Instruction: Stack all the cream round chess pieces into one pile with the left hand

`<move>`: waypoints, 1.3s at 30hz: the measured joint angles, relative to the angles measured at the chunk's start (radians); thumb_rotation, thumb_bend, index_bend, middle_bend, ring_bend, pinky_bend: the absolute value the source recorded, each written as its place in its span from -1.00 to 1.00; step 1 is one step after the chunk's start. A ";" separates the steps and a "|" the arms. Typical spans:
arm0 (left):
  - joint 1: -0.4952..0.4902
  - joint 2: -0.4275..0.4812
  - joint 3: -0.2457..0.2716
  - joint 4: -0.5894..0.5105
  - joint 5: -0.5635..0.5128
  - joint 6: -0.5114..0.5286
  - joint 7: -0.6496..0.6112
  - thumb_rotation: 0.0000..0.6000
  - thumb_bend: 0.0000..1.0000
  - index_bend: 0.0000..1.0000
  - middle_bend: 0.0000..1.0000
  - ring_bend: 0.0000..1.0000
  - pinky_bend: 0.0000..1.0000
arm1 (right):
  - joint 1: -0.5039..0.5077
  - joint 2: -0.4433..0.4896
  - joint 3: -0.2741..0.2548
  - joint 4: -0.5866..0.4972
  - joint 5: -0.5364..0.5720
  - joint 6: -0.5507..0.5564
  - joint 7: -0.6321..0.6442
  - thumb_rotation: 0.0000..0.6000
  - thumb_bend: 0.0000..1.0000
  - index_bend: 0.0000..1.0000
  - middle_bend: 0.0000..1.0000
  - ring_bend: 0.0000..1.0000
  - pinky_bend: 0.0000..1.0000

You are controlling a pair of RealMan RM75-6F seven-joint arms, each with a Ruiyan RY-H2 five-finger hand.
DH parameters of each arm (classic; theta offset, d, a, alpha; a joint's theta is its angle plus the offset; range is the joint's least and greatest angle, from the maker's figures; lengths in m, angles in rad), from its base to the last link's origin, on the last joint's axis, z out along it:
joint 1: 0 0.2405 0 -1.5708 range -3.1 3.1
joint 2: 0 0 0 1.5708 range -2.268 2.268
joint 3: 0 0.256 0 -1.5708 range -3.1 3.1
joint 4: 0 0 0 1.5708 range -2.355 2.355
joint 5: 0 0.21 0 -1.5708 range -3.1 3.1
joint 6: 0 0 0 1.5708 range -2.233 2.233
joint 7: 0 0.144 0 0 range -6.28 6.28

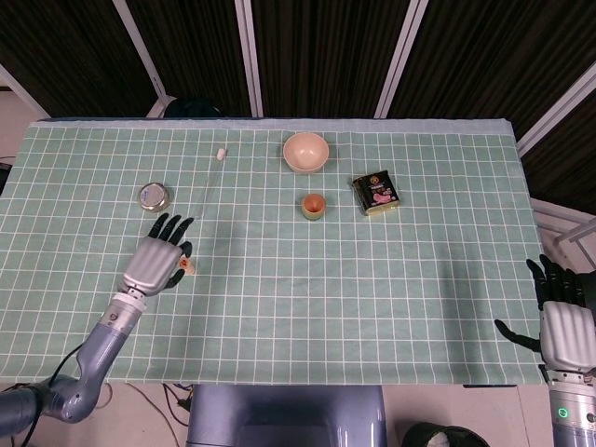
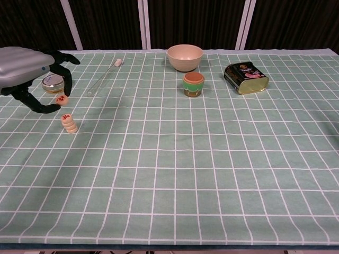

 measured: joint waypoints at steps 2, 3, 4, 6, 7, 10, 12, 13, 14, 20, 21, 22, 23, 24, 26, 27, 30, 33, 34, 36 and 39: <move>-0.001 -0.004 -0.002 0.018 -0.008 -0.005 -0.006 1.00 -0.39 -0.02 -0.87 -1.00 -1.00 | 0.000 0.000 0.000 0.001 -0.001 0.000 0.000 1.00 -0.54 -0.82 -0.97 -1.00 -1.00; -0.001 -0.008 -0.004 0.029 -0.013 -0.008 -0.010 1.00 -0.39 -0.02 -0.87 -1.00 -1.00 | 0.000 0.000 0.000 0.001 -0.001 0.001 0.000 1.00 -0.54 -0.82 -0.97 -1.00 -1.00; -0.001 -0.011 -0.004 0.038 -0.016 -0.010 -0.013 1.00 -0.39 -0.02 -0.87 -1.00 -1.00 | 0.000 0.000 0.000 0.001 -0.001 0.001 0.001 1.00 -0.54 -0.82 -0.97 -1.00 -1.00; -0.002 -0.020 -0.005 0.058 -0.021 -0.014 -0.017 1.00 -0.39 -0.02 -0.87 -1.00 -1.00 | 0.000 0.000 0.000 0.001 -0.001 -0.001 0.001 1.00 -0.53 -0.82 -0.97 -1.00 -1.00; -0.002 -0.024 -0.004 0.066 -0.022 -0.015 -0.017 1.00 -0.39 -0.02 -0.87 -1.00 -1.00 | 0.000 0.000 0.000 0.001 0.000 -0.001 0.001 1.00 -0.53 -0.82 -0.97 -1.00 -1.00; -0.005 -0.043 -0.004 0.100 -0.029 -0.020 -0.013 1.00 -0.39 -0.03 -0.87 -1.00 -1.00 | 0.000 0.000 0.000 0.001 0.000 0.000 0.001 1.00 -0.53 -0.82 -0.97 -1.00 -1.00; -0.009 -0.061 -0.004 0.119 -0.032 -0.024 -0.009 1.00 -0.39 -0.03 -0.87 -1.00 -1.00 | 0.000 0.000 0.000 0.002 -0.001 0.000 0.000 1.00 -0.53 -0.82 -0.97 -1.00 -1.00; -0.011 -0.067 -0.004 0.124 -0.033 -0.026 -0.007 1.00 -0.39 -0.03 -0.87 -1.00 -1.00 | 0.000 0.000 0.000 0.001 -0.001 0.000 0.001 1.00 -0.54 -0.82 -0.97 -1.00 -1.00; -0.012 -0.072 -0.003 0.128 -0.034 -0.028 -0.004 1.00 -0.39 -0.03 -0.87 -1.00 -1.00 | 0.000 0.000 0.000 0.001 0.000 0.000 0.002 1.00 -0.54 -0.82 -0.97 -1.00 -1.00; -0.019 -0.096 -0.001 0.146 -0.046 -0.038 0.016 1.00 -0.39 -0.04 -0.87 -1.00 -1.00 | 0.000 0.002 0.001 0.000 0.002 -0.001 0.005 1.00 -0.54 -0.82 -0.97 -1.00 -1.00; -0.020 -0.101 0.000 0.150 -0.049 -0.039 0.018 1.00 -0.39 -0.04 -0.87 -1.00 -1.00 | 0.000 0.002 0.001 0.000 0.001 -0.001 0.005 1.00 -0.54 -0.82 -0.97 -1.00 -1.00; -0.020 -0.103 0.000 0.153 -0.050 -0.038 0.019 1.00 -0.39 -0.04 -0.87 -1.00 -1.00 | 0.000 0.002 0.001 0.000 0.001 -0.001 0.006 1.00 -0.54 -0.82 -0.97 -1.00 -1.00; -0.020 -0.106 0.000 0.157 -0.051 -0.038 0.020 1.00 -0.39 -0.04 -0.87 -1.00 -1.00 | 0.000 0.002 0.002 0.001 0.001 -0.001 0.006 1.00 -0.53 -0.82 -0.97 -1.00 -1.00; -0.020 -0.108 0.000 0.160 -0.053 -0.038 0.022 1.00 -0.39 -0.04 -0.87 -1.00 -1.00 | 0.000 0.002 0.002 0.001 0.002 -0.001 0.006 1.00 -0.53 -0.82 -0.97 -1.00 -1.00; -0.020 -0.111 0.000 0.164 -0.055 -0.038 0.027 1.00 -0.39 -0.04 -0.87 -1.00 -1.00 | 0.000 0.002 0.002 0.001 0.003 -0.002 0.007 1.00 -0.53 -0.82 -0.97 -1.00 -1.00; -0.021 -0.113 0.000 0.165 -0.058 -0.038 0.029 1.00 -0.39 -0.04 -0.87 -1.00 -1.00 | 0.000 0.002 0.002 0.001 0.003 -0.003 0.006 1.00 -0.54 -0.82 -0.97 -1.00 -1.00; -0.022 -0.114 -0.001 0.164 -0.058 -0.038 0.030 1.00 -0.39 -0.05 -0.87 -1.00 -1.00 | 0.000 0.001 0.002 0.001 0.002 -0.002 0.005 1.00 -0.53 -0.82 -0.97 -1.00 -1.00; -0.023 -0.115 0.001 0.163 -0.057 -0.038 0.036 1.00 -0.39 -0.06 -0.87 -1.00 -1.00 | 0.000 0.001 0.001 0.001 0.002 -0.002 0.005 1.00 -0.53 -0.82 -0.97 -1.00 -1.00; -0.023 -0.115 0.002 0.162 -0.057 -0.039 0.040 1.00 -0.39 -0.06 -0.87 -1.00 -1.00 | 0.000 0.001 0.002 0.000 0.003 -0.002 0.004 1.00 -0.53 -0.82 -0.97 -1.00 -1.00; -0.024 -0.116 0.004 0.161 -0.059 -0.041 0.048 1.00 -0.39 -0.07 -0.87 -1.00 -1.00 | 0.000 0.001 0.002 0.000 0.004 -0.002 0.003 1.00 -0.54 -0.82 -0.97 -1.00 -1.00; -0.025 -0.121 0.005 0.163 -0.063 -0.041 0.051 1.00 -0.39 -0.07 -0.87 -1.00 -1.00 | 0.000 0.001 0.002 0.001 0.003 -0.001 0.004 1.00 -0.54 -0.82 -0.97 -1.00 -1.00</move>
